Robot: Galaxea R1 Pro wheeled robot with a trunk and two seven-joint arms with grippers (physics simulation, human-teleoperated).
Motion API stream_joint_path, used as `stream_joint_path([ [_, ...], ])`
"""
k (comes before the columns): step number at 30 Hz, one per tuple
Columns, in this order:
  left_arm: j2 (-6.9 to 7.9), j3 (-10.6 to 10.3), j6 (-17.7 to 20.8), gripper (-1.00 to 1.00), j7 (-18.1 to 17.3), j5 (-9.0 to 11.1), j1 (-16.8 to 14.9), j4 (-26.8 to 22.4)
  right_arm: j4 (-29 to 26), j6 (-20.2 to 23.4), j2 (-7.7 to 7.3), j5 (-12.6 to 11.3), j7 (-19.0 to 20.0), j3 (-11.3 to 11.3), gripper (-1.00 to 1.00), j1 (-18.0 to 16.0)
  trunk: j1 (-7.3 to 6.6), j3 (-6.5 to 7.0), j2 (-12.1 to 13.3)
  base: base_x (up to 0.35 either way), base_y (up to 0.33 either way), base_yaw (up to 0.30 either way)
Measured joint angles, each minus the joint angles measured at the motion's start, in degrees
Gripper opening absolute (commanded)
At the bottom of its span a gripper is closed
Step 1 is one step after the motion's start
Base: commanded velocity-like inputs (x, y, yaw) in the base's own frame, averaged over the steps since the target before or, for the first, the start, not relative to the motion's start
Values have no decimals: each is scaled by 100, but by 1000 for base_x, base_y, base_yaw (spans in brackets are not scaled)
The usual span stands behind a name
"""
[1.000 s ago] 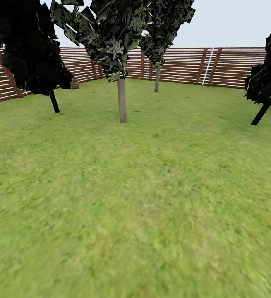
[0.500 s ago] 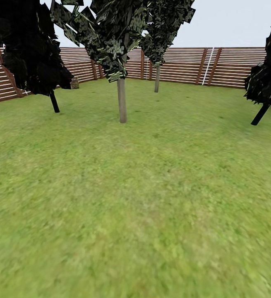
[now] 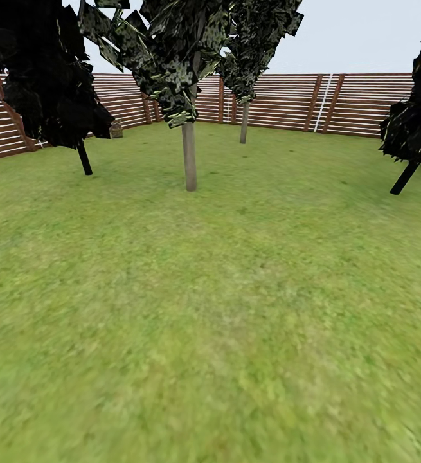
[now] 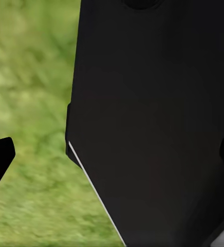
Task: Take the three Easter eggs out of the wicker basket on the lawn in the garden, then place them on the lawn next to a single tree (choose any tree) so that all three eggs are next to the same tree and none are left in the basket.
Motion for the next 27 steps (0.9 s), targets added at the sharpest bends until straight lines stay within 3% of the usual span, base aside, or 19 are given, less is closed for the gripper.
stream_joint_path([
  [27, 2, 5, 0, 100, 11, 8, 0, -33, -34, -33, 15, 53, -10, -17, 100, 0, 0, 0, 0, 0, 0, 0],
])
